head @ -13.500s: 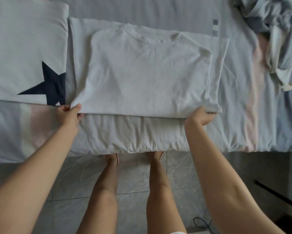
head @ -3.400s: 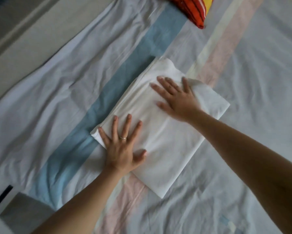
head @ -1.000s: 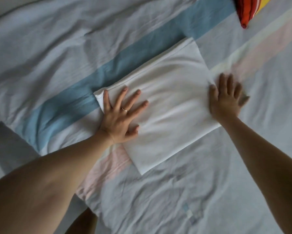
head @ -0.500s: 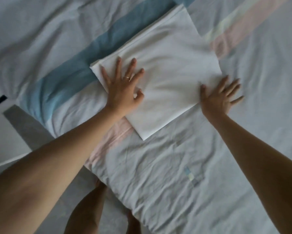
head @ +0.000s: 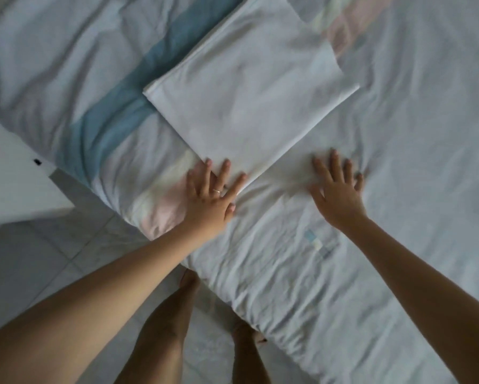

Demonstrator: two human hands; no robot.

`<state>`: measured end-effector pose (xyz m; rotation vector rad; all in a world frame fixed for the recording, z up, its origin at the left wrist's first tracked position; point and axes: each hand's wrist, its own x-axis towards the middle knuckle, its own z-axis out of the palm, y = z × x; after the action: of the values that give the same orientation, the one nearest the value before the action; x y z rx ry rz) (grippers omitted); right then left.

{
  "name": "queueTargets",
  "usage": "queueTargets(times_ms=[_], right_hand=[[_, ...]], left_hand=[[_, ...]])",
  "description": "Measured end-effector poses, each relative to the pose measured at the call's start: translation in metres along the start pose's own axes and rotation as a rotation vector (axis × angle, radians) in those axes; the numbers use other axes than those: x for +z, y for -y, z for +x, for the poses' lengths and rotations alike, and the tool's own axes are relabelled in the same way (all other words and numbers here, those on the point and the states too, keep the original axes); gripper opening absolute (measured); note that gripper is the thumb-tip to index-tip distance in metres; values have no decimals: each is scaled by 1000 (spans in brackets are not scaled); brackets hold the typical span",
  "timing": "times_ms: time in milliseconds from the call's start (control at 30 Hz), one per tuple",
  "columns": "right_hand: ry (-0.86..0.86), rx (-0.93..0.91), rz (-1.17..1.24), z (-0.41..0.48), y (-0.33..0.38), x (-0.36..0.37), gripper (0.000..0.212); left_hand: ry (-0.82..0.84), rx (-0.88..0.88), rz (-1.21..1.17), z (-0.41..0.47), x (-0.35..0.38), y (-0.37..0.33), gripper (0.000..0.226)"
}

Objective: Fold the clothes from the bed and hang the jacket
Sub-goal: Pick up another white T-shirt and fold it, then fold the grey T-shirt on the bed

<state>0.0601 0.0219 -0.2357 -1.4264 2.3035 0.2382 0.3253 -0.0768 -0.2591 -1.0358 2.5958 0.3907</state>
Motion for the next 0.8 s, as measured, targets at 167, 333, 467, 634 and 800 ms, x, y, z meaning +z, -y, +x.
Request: queueTargets(times_ms=[167, 333, 467, 634, 800], right_hand=[[-152, -64, 289, -84, -33, 11, 50], [-114, 50, 384, -195, -106, 49, 46], [36, 367, 479, -306, -205, 79, 47], [129, 720, 595, -436, -323, 105, 49], [-56, 838, 675, -478, -399, 119, 54]], left_hand=[[319, -349, -284, -23, -29, -87, 86], [329, -207, -254, -41, -12, -212, 113], [408, 60, -89, -37, 22, -350, 144], [523, 284, -18, -31, 32, -516, 154], [639, 287, 167, -33, 48, -569, 165]])
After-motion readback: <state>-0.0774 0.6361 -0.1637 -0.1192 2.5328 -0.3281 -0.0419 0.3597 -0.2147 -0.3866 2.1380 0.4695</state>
